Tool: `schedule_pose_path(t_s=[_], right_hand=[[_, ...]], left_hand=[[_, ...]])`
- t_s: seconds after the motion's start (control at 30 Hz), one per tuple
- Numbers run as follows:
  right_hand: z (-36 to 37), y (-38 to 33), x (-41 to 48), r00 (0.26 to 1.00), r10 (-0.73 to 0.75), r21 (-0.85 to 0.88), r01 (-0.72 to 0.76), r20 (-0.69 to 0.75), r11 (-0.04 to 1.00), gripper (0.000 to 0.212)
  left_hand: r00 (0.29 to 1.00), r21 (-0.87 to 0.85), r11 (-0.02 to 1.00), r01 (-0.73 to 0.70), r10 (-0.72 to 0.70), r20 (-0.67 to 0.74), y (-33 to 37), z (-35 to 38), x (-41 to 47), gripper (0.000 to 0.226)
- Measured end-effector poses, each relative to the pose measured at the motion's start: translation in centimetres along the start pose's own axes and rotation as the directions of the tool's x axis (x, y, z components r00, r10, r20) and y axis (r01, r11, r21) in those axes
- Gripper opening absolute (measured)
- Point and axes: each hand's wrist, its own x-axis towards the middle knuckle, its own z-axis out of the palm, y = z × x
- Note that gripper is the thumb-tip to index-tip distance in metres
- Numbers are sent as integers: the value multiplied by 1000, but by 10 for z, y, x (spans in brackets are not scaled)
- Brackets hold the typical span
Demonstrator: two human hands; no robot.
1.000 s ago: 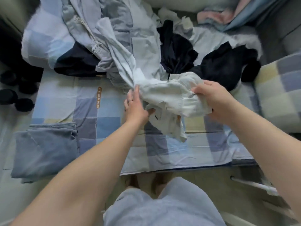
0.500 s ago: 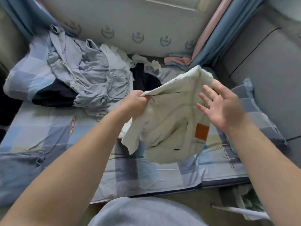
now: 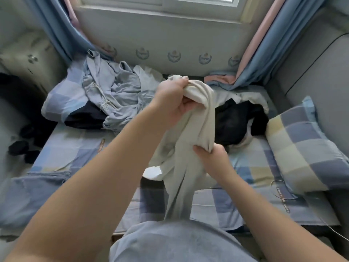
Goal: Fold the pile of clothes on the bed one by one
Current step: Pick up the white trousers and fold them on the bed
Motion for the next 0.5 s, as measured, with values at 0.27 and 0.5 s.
schedule_pose_path(t_s=[0.27, 0.5], right_hand=[[-48, -62, 18, 993, -103, 501, 63, 52, 863, 24], [-57, -64, 27, 994, 16, 686, -88, 111, 722, 35]], left_hand=[[996, 475, 876, -79, 53, 68, -44, -46, -16, 14], [987, 609, 792, -36, -68, 147, -132, -63, -40, 51]])
